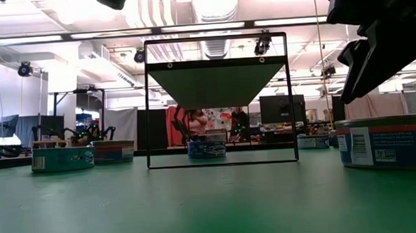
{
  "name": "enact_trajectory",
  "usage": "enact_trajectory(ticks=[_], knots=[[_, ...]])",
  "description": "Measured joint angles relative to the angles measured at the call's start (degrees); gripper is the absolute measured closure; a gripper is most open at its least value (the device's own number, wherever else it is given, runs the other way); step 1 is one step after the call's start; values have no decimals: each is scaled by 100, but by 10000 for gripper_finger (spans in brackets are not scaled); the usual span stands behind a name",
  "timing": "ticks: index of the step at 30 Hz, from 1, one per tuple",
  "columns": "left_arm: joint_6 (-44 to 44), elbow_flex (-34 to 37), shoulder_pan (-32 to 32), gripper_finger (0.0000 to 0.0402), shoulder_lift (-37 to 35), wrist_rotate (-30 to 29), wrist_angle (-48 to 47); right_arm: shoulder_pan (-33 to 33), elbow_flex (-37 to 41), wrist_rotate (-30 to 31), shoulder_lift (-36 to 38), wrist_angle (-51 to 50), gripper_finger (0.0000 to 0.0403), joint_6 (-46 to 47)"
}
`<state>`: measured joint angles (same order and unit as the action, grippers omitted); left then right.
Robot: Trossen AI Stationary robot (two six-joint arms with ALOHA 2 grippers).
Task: Stack canned seafood by type on shelf
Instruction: Put the bottom center dark blue tuna can on the shelf
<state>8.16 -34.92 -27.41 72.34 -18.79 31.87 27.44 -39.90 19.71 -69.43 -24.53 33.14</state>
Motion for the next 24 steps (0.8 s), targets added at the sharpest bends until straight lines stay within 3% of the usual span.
enact_trajectory(ticks=[8, 13, 19, 24], knots=[[-111, 806, 93, 401, -207, -13, 1288, 0, 0, 41, 2, 46, 228, 23], [224, 825, 480, 402, -384, 0, 1269, 0, 0, -5, 1, 47, 241, 6], [356, 821, 1155, 401, -882, 927, 532, 0, 0, -40, 0, 63, 256, -2], [586, 1069, 1260, 401, -1504, 982, 353, 0, 0, -409, 0, 61, 263, 15]])
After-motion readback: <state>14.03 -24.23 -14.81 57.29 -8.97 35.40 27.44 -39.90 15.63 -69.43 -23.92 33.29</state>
